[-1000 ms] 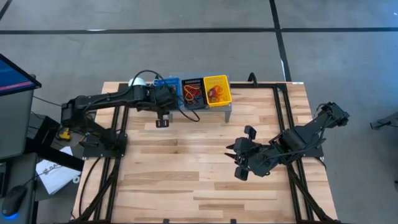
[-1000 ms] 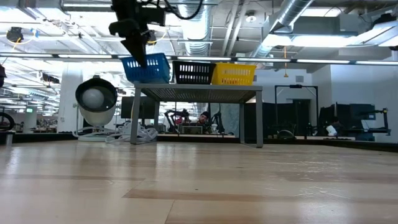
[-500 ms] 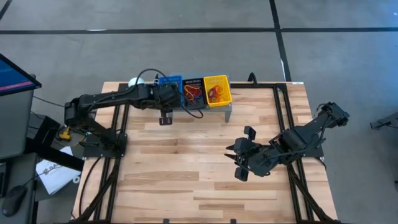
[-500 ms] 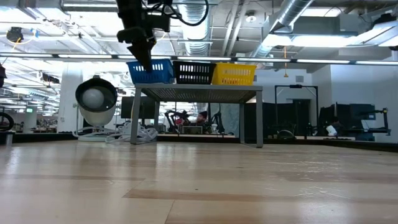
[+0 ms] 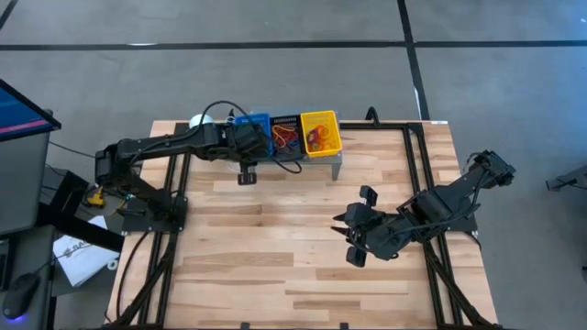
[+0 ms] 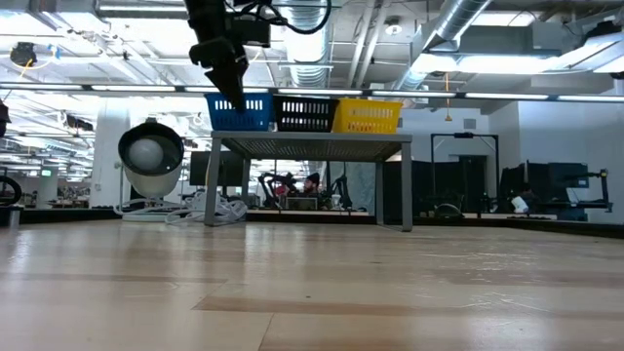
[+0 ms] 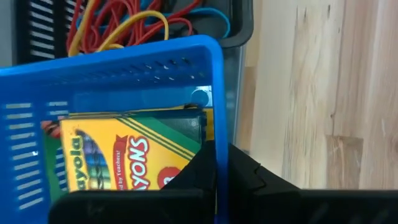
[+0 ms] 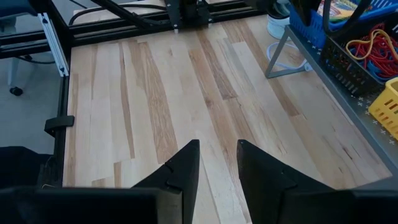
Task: Pick & Place Office Desk Supplies
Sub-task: Put the blue bin with crayon boxes on the shelf, then return to Home Position
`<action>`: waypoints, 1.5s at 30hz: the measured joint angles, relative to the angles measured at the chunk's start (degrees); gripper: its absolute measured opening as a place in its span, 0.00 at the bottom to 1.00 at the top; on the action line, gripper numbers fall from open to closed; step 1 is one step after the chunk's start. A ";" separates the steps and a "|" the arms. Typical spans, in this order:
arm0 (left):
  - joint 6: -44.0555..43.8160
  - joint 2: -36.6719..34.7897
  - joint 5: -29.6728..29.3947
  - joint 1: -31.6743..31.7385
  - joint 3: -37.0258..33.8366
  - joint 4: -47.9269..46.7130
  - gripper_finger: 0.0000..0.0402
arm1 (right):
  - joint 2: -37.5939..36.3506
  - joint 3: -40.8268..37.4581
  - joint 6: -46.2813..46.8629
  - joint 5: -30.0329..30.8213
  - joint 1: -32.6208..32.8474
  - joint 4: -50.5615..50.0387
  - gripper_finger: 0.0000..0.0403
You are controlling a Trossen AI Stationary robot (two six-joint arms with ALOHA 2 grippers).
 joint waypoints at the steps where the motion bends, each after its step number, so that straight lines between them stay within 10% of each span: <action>1: -0.02 0.00 0.04 -0.02 0.00 0.46 0.01 | 0.00 -0.02 0.00 0.00 0.00 0.02 0.26; 21: 0.00 0.00 -0.04 -0.02 0.00 -0.11 0.03 | 0.00 -0.02 0.00 -0.39 0.02 0.02 0.26; 45: 0.00 -0.31 0.02 -0.02 4.74 -1.90 0.33 | 0.00 0.00 0.02 -0.41 0.37 0.15 0.26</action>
